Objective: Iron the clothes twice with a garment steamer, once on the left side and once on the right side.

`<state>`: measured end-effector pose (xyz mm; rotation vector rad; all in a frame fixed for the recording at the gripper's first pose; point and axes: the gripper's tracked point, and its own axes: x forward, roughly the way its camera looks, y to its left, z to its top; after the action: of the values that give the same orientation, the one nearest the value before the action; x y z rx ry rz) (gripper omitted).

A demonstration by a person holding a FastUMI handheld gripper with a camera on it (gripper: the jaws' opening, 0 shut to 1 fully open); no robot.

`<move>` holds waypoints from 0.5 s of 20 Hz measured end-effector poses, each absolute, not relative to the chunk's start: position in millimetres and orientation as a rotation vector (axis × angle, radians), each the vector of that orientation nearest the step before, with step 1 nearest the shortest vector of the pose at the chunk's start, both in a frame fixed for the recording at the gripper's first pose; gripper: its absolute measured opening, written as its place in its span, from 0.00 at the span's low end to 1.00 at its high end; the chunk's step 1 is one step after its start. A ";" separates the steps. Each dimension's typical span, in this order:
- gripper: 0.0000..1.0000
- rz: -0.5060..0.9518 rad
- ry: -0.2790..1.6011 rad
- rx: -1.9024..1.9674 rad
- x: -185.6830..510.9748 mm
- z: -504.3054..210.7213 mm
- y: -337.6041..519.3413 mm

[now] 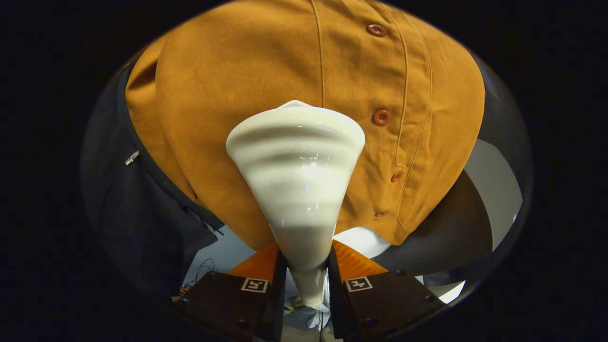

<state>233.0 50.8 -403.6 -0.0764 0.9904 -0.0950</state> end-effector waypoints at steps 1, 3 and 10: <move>0.44 -0.094 1.001 -0.078 230.0 -406.9 50.8; 0.44 -0.097 1.027 -0.078 223.3 -414.6 49.9; 0.44 -0.110 1.114 -0.073 197.5 -433.4 44.9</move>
<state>197.5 44.9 -433.4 -0.0727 1.1140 -0.1100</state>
